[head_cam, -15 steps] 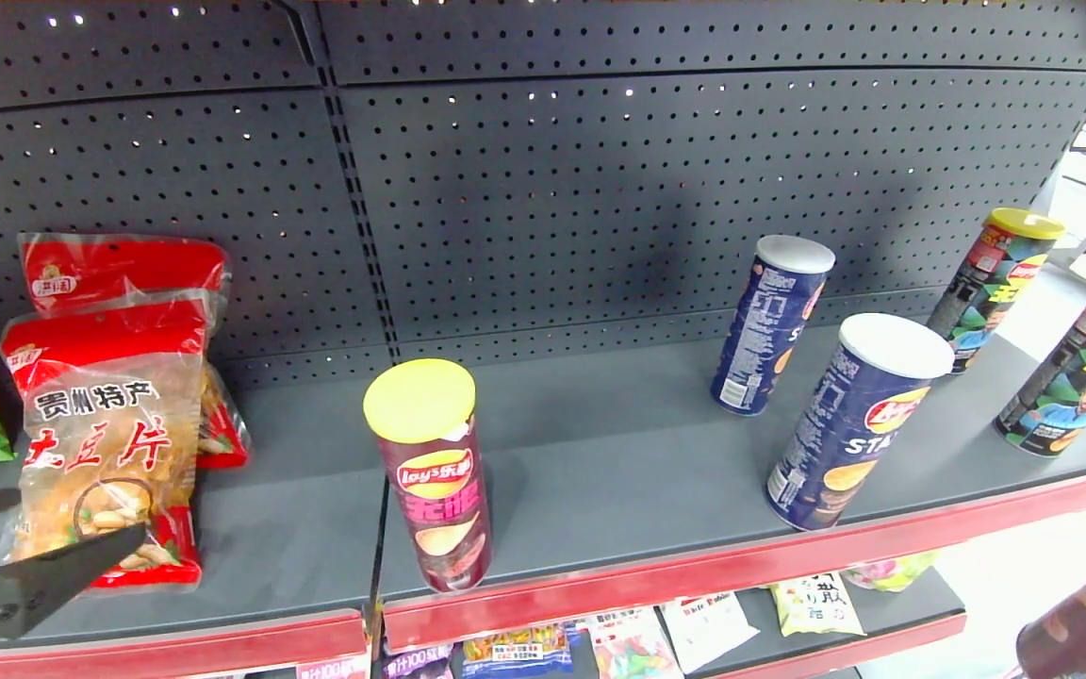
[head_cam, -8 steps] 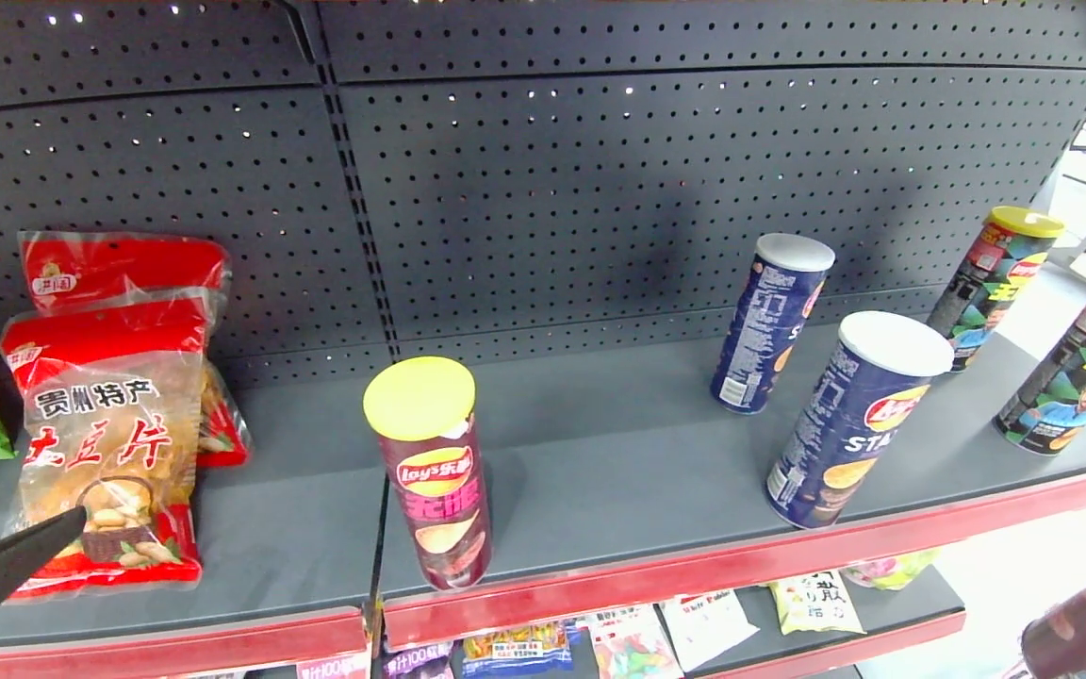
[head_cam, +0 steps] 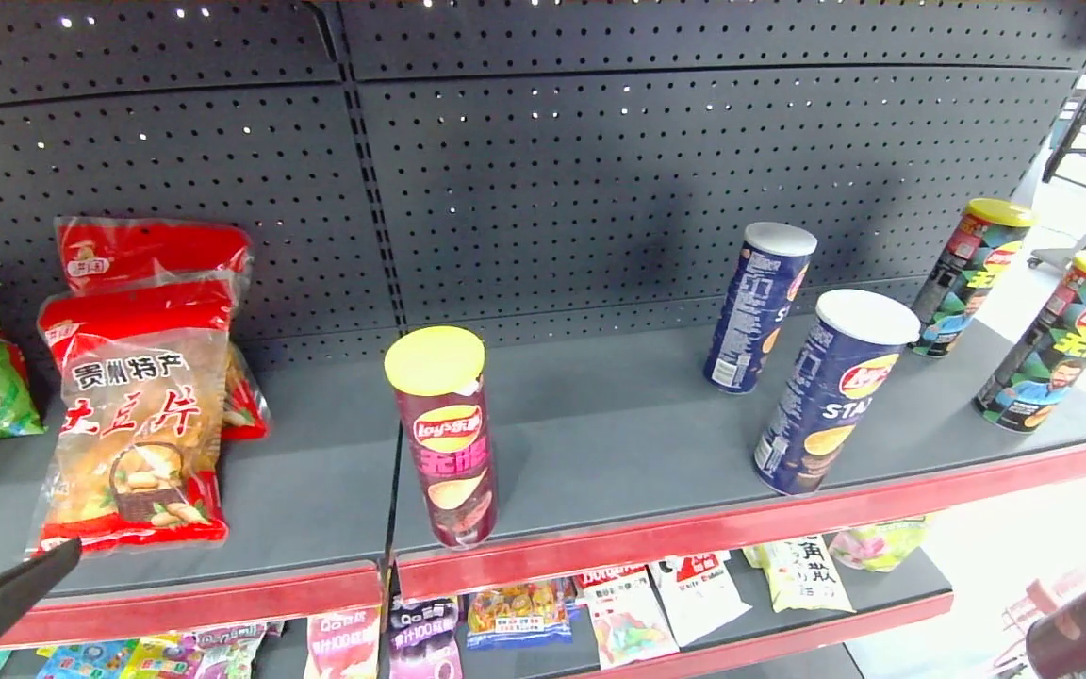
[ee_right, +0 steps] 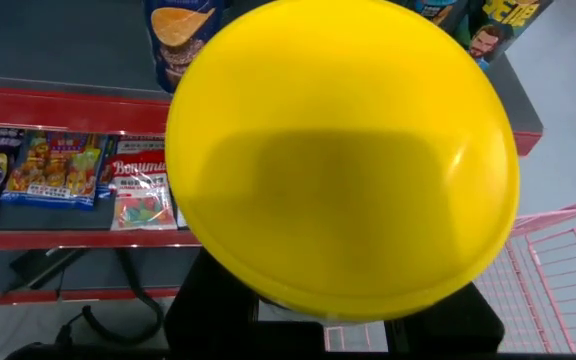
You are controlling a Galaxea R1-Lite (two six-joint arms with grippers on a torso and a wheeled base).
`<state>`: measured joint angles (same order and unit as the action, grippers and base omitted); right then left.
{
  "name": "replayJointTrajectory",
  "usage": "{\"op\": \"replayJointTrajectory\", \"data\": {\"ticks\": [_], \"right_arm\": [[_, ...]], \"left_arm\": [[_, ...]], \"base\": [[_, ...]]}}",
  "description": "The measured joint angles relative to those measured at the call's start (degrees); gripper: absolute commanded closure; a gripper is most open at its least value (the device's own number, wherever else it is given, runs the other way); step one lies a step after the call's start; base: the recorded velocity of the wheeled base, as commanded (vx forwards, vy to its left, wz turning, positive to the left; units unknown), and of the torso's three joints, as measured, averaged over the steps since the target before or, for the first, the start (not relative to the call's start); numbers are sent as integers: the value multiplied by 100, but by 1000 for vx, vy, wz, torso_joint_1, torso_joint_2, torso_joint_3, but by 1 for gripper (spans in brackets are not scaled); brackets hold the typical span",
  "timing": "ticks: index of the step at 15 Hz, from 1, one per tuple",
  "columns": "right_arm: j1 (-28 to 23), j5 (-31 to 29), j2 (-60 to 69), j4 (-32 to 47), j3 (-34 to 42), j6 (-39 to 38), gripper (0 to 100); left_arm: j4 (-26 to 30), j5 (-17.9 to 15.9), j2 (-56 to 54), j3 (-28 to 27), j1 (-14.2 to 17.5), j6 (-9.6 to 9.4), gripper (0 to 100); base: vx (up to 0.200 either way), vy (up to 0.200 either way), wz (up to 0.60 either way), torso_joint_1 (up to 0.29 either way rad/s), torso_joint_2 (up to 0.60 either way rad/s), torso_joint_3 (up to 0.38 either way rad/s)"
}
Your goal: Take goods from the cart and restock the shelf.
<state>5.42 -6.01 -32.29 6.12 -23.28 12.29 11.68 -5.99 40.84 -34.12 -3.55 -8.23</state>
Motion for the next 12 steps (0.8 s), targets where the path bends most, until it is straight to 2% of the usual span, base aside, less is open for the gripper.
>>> {"op": "replayJointTrajectory", "data": {"ticks": [2, 4, 6, 8, 10, 12], "right_arm": [[0, 5, 11, -5, 0, 0, 100], [0, 10, 13, -7, 0, 2, 100], [0, 18, 13, -5, 0, 0, 100], [6, 401, 10, -2, -116, -2, 100], [13, 1257, -45, 26, -458, -4, 100], [85, 1665, -318, 20, -800, 0, 100]], "left_arm": [[-22, 2, -193, 215, 5, -110, 0], [-20, 2, -330, 325, 2, -143, 0], [-18, 2, -440, 354, 2, -154, 0], [-13, -9, -558, 367, 5, -154, 0], [-18, 27, -696, 478, 2, -215, 0], [-27, 29, -842, 603, 2, -226, 0]], "base": [[0, 0, 600, 5, 2, 2], [0, 0, 600, 14, 5, 2], [0, 0, 0, 0, 0, 0], [0, 0, 0, 0, 0, 0], [0, 0, 0, 0, 0, 0], [0, 0, 0, 0, 0, 0]]}}
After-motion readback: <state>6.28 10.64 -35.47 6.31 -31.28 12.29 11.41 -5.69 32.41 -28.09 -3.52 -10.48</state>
